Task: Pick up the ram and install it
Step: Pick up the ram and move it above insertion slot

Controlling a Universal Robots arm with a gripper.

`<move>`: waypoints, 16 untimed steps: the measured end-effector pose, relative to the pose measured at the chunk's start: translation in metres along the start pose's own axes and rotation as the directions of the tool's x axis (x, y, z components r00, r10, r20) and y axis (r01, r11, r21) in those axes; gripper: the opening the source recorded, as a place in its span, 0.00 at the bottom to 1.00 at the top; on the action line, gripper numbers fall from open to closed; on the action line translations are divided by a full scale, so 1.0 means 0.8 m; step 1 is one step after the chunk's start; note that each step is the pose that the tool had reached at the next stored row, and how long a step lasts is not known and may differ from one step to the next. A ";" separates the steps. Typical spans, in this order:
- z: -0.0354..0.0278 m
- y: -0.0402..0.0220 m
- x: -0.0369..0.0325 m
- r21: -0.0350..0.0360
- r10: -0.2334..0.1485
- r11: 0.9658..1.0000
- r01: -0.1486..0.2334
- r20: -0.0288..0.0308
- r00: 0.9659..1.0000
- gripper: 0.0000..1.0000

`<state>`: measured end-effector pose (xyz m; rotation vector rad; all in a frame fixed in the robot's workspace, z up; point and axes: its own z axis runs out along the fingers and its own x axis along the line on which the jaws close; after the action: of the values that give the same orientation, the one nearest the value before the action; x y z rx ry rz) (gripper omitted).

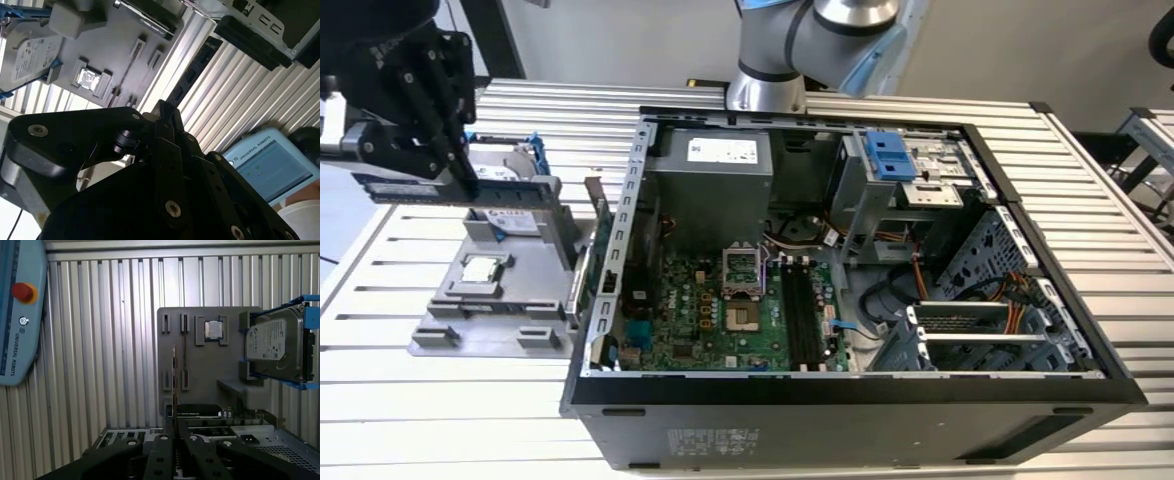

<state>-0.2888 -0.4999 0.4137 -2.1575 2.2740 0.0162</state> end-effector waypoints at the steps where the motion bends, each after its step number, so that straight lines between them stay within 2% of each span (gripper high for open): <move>1: 0.0000 -0.0038 -0.0002 0.000 0.000 1.000 0.000 0.000 1.000 0.00; 8: 0.0000 -0.0321 -0.0017 -0.001 0.000 1.000 0.000 0.000 1.000 0.00; 9: 0.0000 -0.0398 -0.0021 -0.002 0.000 1.000 0.000 0.000 1.000 0.00; 16: 0.0000 -0.0667 -0.0035 -0.002 0.000 1.000 0.000 0.000 1.000 0.00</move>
<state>-0.2354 -0.4999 0.4135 -2.1587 2.2751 0.0187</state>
